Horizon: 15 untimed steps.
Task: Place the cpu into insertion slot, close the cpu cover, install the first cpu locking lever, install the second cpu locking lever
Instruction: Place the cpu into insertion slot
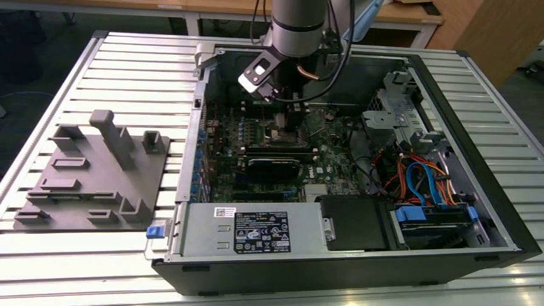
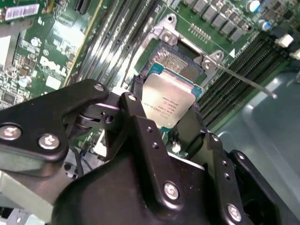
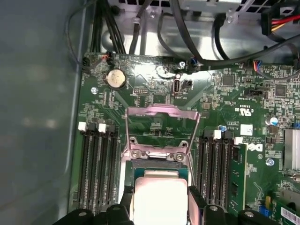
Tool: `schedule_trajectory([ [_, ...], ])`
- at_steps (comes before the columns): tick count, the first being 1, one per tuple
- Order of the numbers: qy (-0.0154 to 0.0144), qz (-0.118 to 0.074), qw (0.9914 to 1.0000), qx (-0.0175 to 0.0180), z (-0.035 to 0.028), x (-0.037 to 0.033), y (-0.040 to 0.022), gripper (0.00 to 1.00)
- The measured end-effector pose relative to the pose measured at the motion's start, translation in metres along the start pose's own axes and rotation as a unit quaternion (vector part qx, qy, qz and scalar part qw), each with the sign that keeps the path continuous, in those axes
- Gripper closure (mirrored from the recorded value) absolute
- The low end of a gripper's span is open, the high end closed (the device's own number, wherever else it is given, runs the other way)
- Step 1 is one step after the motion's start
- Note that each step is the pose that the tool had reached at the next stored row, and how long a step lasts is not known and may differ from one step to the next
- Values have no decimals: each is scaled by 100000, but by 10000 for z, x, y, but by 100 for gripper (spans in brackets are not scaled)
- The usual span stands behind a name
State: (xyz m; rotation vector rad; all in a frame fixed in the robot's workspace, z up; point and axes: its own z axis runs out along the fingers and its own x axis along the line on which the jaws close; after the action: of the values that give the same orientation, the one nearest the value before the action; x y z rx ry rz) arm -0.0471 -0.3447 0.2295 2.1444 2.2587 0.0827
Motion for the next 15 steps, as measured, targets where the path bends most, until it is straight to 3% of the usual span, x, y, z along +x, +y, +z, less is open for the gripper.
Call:
schedule_trajectory([
  [15, 72, -103, 100000, -79, 172, -13, -32, 46],
])
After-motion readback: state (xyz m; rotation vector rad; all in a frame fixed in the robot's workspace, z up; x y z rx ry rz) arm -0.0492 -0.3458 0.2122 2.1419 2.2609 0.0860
